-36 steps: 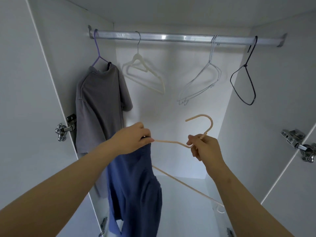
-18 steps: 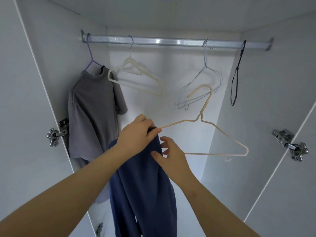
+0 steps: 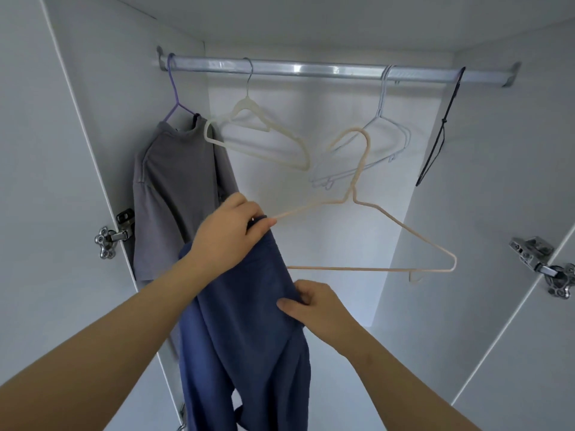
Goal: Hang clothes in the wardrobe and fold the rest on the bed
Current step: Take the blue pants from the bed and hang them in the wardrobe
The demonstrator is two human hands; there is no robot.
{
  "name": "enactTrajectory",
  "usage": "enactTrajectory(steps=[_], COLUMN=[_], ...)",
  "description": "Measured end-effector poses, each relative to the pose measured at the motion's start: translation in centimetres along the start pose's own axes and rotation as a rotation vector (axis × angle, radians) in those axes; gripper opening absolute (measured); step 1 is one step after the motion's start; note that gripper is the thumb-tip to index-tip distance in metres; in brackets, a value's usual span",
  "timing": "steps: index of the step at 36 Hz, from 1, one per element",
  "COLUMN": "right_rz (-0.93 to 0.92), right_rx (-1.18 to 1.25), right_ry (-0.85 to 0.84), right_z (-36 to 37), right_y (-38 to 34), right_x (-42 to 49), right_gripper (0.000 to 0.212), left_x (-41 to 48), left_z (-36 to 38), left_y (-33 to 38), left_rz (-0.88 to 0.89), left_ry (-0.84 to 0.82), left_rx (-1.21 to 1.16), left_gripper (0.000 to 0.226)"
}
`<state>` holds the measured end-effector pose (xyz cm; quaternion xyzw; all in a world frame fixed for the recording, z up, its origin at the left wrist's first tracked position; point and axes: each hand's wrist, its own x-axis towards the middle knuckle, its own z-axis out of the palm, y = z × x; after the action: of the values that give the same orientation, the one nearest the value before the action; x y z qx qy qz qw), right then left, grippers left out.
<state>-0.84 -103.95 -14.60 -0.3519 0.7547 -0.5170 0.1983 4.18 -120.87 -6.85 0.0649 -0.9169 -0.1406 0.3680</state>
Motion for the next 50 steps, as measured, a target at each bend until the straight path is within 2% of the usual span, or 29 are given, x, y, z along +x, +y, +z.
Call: enactTrajectory(steps=[3, 6, 9, 14, 17, 21, 25, 26, 29, 30, 31, 33, 35, 37, 39, 42, 46, 48, 50], right_rz=[0.058, 0.105, 0.109, -0.086, -0.121, -0.082, -0.044, -0.049, -0.099, -0.128, -0.144, -0.127, -0.063, -0.02, -0.067, -0.09, -0.19, -0.295, -0.319], right_rx=[-0.08, -0.257, -0.401, -0.678, -0.745, -0.865, -0.933, -0.974, -0.994, -1.013, -1.029, -1.053, -1.08, -1.07, -1.046, -1.04, -1.055, -1.037, -0.945], right_ry=[-0.026, -0.064, -0.092, 0.008, 0.087, 0.079, 0.11, 0.12, 0.148, 0.181, 0.211, 0.213, 0.175, 0.149, 0.198, 0.244, 0.28, 0.31, 0.293], right_z=[-1.2, -2.5, -3.6, -5.3, -6.4, -8.1, -9.1, -9.4, -10.1, -10.4, -10.7, -11.2, -11.5, -11.8, -11.7, -11.9, -12.1, -11.6, -10.7], right_y=[1.7, 3.3, 4.8, 6.0, 6.7, 8.1, 8.9, 9.1, 9.4, 9.6, 9.9, 9.9, 9.3, 9.2, 9.3, 9.6, 9.2, 8.4, 7.4], right_x=[-0.6, -1.6, -2.5, -2.4, -2.2, -2.2, -2.0, -1.9, -1.7, -1.7, -1.8, -1.8, -2.1, -2.3, -2.5, -2.6, -2.2, -1.9, -1.3], right_gripper=[0.028, 0.027, 0.022, 0.019, 0.036, 0.026, 0.042, 0.04, 0.016, 0.014, 0.021, 0.026, 0.008, 0.011, 0.003, 0.011, 0.017, 0.017, 0.021], left_x=[-0.1, -0.5, -1.2, -2.2, -2.7, -3.4, -3.8, -3.8, -3.8, -3.8, -3.8, -3.9, -4.0, -3.9, -3.8, -3.6, -3.9, -3.9, -3.6], left_z=[-1.0, -2.0, -2.7, -3.2, -3.9, -4.9, -5.0, -4.9, -4.9, -4.9, -5.0, -5.1, -5.1, -5.1, -5.1, -5.0, -4.3, -3.5, -2.6], left_y=[-1.7, -3.9, -5.8, -7.2, -8.1, -9.4, -9.6, -9.5, -9.2, -9.3, -9.3, -9.4, -9.3, -9.3, -9.4, -10.2, -11.4, -11.2, -10.8], left_rz=[0.008, -0.001, -0.039, -0.018, 0.001, -0.003, 0.018, 0.019, 0.054, 0.059, 0.062, 0.082, 0.112, 0.13, 0.147, 0.179, 0.207, 0.221, 0.214], left_ry=[0.045, 0.069, 0.061, 0.013, 0.034, 0.082, 0.061, 0.053, 0.041, 0.036, 0.031, 0.028, 0.027, 0.032, 0.037, -0.011, -0.098, -0.092, -0.075], left_rx=[-0.008, 0.002, 0.028, 0.041, 0.069, 0.067, 0.061, 0.067, 0.071, 0.06, 0.056, 0.068, 0.104, 0.143, 0.182, 0.25, 0.255, 0.23, 0.191], left_gripper=[0.025, 0.024, 0.036, 0.053, 0.055, 0.047, 0.021, 0.021, 0.047, 0.052, 0.054, 0.056, 0.055, 0.051, 0.048, 0.048, 0.063, 0.057, 0.05])
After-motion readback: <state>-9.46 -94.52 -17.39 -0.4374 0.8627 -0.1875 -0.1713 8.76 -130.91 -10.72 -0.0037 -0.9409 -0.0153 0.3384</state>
